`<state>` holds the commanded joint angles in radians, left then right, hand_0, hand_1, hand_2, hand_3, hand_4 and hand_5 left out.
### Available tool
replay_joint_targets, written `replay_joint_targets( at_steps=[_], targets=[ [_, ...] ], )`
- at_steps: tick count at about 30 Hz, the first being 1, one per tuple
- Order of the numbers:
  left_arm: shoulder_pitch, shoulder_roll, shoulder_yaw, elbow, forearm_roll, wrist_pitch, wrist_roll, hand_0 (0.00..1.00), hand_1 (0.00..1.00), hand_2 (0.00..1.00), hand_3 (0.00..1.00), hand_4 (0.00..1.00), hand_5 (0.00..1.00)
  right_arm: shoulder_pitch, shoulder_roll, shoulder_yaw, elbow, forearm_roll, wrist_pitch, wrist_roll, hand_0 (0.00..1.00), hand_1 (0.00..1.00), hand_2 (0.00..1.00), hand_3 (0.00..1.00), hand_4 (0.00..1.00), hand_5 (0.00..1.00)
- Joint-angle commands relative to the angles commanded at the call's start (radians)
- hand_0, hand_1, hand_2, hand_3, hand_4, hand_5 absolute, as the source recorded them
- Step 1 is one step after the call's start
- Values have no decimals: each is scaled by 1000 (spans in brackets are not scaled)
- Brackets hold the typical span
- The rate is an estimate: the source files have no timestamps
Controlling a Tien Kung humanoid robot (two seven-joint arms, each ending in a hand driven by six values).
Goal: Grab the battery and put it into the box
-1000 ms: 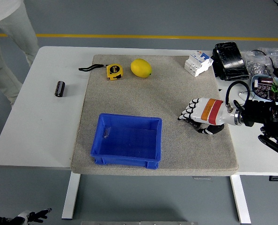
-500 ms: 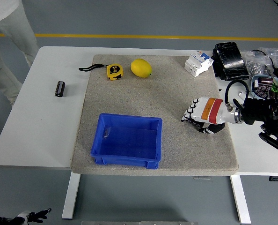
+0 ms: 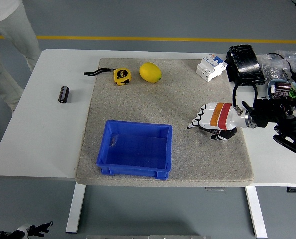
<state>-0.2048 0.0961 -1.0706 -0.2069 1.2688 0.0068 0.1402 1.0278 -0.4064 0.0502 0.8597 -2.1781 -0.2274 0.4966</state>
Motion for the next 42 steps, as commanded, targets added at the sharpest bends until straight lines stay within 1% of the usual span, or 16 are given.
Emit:
replay_joint_targets(
  at_steps=[3, 4, 9, 10, 15, 16, 26, 28, 33, 34, 39, 40, 42],
  targets=[
    [-1, 1, -1, 0, 0, 0, 0, 752, 744, 796, 653, 722, 639, 6, -3, -12, 3, -8, 9, -2, 795, 789, 837, 910, 808, 71],
    [-1, 1, -1, 0, 0, -1, 0, 751, 744, 795, 653, 724, 640, 8, -4, -15, 3, -11, 11, -4, 807, 798, 850, 925, 855, 43],
    [-2, 4, -3, -1, 1, -1, 1, 751, 744, 795, 653, 724, 640, 17, -14, -37, 4, -31, 5, -9, 807, 798, 850, 925, 855, 43],
    [-2, 4, -2, -1, 0, -1, 1, 750, 743, 795, 653, 726, 642, 17, -16, -39, 3, -35, 5, -10, 821, 806, 855, 930, 874, 3],
    [-2, 4, -4, -1, -5, 1, 2, 750, 743, 795, 653, 726, 642, 20, -24, -43, 1, -62, 10, -9, 821, 806, 855, 930, 874, 3],
    [-2, 4, -5, -1, -5, 2, 3, 749, 743, 795, 654, 728, 643, 21, -25, -43, 1, -62, 11, -9, 822, 807, 861, 937, 855, 3],
    [-3, 4, -7, -2, -3, 2, 4, 749, 743, 795, 653, 729, 643, 29, -18, -45, -3, -49, 3, -8, 821, 808, 860, 938, 839, 15],
    [-3, 3, -7, -2, -3, 2, 5, 748, 743, 795, 652, 731, 645, 30, -16, -45, -7, -46, 0, -8, 807, 799, 856, 922, 845, 10],
    [-4, 3, -6, -2, -6, 2, 4, 748, 743, 795, 652, 731, 645, 29, -16, -45, -8, -38, -18, 0, 807, 799, 856, 922, 845, 10],
    [-4, 4, -6, -3, -5, 2, 5, 748, 743, 795, 652, 730, 643, 28, -16, -45, -9, -34, -21, 2, 740, 726, 784, 851, 849, 9],
    [-3, 3, -7, -3, -5, 2, 6, 748, 743, 795, 652, 730, 643, 25, -13, -44, -10, -21, -29, 9, 740, 726, 784, 851, 849, 9],
    [-3, 3, -7, -3, -4, 2, 6, 749, 743, 795, 652, 729, 641, 25, -13, -43, -10, -20, -30, 9, 678, 656, 710, 790, 848, 10],
    [-3, 3, -10, -3, -3, 2, 6, 749, 743, 795, 652, 729, 641, 25, -12, -42, -11, -17, -34, 10, 678, 656, 710, 790, 848, 10]
  ],
)
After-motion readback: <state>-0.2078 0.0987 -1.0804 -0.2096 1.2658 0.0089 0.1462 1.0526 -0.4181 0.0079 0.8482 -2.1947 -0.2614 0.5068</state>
